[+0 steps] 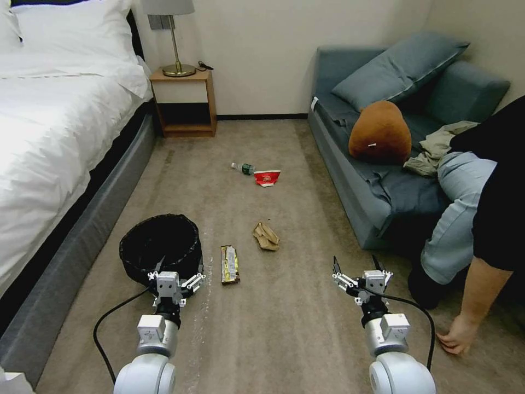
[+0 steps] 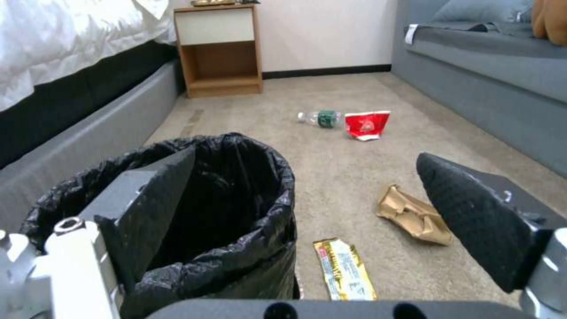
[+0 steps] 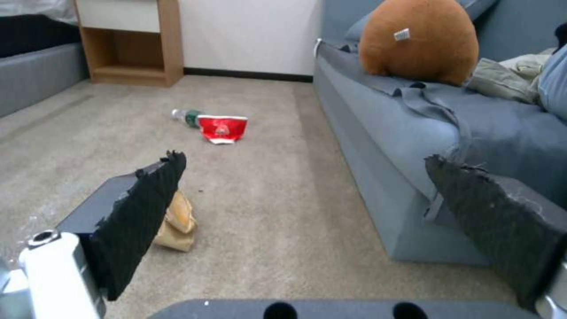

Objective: Pick up the trash bin, then pick up the garbage on the floor and place it into the trash bin.

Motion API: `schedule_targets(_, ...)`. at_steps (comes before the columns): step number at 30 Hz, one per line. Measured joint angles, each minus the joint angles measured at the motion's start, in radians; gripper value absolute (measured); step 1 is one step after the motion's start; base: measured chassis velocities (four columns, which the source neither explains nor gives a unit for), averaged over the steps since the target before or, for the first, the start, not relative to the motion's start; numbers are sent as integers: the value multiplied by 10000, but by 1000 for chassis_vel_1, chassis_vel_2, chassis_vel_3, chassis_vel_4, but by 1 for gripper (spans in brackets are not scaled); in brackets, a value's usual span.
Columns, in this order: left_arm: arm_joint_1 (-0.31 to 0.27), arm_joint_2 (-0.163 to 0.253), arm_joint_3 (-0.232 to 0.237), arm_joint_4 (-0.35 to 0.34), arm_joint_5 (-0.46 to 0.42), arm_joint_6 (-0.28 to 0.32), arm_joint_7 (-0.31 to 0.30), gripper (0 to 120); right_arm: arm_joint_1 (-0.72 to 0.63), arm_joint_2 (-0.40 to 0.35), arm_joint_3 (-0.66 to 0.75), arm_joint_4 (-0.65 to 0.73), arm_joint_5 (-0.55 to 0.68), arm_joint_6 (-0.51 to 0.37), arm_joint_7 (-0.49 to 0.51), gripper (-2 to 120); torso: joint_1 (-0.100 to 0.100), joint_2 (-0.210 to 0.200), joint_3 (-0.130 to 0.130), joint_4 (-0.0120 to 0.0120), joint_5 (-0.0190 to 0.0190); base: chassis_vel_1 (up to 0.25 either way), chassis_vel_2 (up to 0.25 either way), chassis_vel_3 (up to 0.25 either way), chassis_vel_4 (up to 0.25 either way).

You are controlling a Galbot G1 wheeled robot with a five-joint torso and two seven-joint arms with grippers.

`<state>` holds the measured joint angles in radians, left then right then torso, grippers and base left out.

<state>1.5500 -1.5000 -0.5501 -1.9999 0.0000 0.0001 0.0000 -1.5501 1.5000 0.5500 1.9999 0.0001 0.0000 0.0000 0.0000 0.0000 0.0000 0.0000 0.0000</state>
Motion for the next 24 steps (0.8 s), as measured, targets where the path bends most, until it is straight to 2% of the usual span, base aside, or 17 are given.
schedule_targets(24, 0, 0, 0, 0, 0, 0, 0, 100, 0, 0, 0, 0, 0, 0, 0, 100, 0, 0, 0, 0, 0, 0, 0, 0, 0)
